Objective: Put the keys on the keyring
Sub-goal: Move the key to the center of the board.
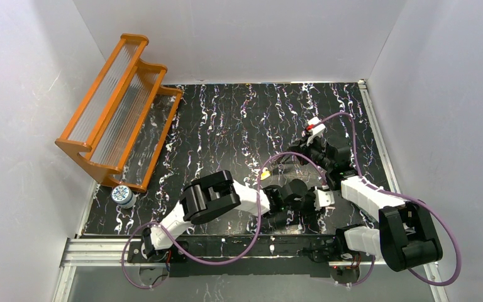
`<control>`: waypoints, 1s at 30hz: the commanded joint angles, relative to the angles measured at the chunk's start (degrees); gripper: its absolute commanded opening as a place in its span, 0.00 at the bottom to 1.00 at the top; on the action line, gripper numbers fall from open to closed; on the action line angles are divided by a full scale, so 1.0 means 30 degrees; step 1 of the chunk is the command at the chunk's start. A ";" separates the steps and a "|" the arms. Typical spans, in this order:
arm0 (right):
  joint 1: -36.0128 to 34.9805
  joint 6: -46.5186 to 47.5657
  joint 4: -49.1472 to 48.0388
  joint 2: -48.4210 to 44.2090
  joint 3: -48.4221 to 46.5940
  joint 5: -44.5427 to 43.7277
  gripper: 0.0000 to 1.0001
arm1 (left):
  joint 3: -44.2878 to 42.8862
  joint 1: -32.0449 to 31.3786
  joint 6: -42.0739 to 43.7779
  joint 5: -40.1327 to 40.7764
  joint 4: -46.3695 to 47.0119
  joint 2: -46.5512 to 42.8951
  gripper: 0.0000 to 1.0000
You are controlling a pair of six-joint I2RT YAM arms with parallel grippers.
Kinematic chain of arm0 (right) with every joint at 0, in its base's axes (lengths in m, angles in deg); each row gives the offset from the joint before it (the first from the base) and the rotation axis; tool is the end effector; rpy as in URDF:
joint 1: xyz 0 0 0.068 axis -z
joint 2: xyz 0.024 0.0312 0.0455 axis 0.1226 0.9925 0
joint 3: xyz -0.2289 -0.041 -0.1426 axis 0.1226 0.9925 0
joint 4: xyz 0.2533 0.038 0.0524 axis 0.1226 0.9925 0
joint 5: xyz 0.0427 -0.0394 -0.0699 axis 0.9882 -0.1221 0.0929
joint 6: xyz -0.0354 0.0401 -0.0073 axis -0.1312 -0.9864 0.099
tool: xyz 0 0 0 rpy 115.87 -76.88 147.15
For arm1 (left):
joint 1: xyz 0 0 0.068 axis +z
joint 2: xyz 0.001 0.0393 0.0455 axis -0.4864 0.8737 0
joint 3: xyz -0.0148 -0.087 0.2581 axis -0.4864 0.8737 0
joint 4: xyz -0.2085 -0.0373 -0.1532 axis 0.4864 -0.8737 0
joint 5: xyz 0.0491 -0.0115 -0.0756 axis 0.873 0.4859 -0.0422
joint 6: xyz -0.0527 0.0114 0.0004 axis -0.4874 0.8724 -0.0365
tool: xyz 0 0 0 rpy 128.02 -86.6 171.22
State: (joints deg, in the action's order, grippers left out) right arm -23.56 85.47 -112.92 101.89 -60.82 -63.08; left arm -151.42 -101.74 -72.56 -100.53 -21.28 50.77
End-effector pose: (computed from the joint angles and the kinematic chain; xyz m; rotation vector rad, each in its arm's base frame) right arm 0.2371 0.0838 0.2138 -0.5508 1.7223 0.5130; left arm 0.1353 -0.4590 0.1264 1.3983 1.2807 -0.9345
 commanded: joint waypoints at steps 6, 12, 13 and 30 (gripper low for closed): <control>-0.0080 0.0285 -0.0488 -0.0429 -0.0060 0.0647 0.01 | 0.3312 0.0662 -0.0505 0.0997 -0.2209 -0.1885 0.25; -0.0073 0.0278 -0.0266 -0.0460 -0.0221 0.1078 0.01 | 0.6002 0.1205 -0.1099 0.1491 -0.1633 -0.3766 0.20; -0.0064 0.0285 -0.0198 -0.0473 -0.0253 0.1155 0.01 | 0.6590 0.1214 -0.1123 0.1663 -0.1607 -0.4206 0.20; -0.0071 0.0084 0.0170 -0.0591 -0.0545 0.2404 0.01 | 1.2624 0.1999 -0.6230 0.6150 -0.6250 -1.5350 0.46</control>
State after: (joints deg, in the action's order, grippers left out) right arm -23.62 85.43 -111.70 101.63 -60.84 -57.62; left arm -111.09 -97.48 -84.23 -85.32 -33.22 9.68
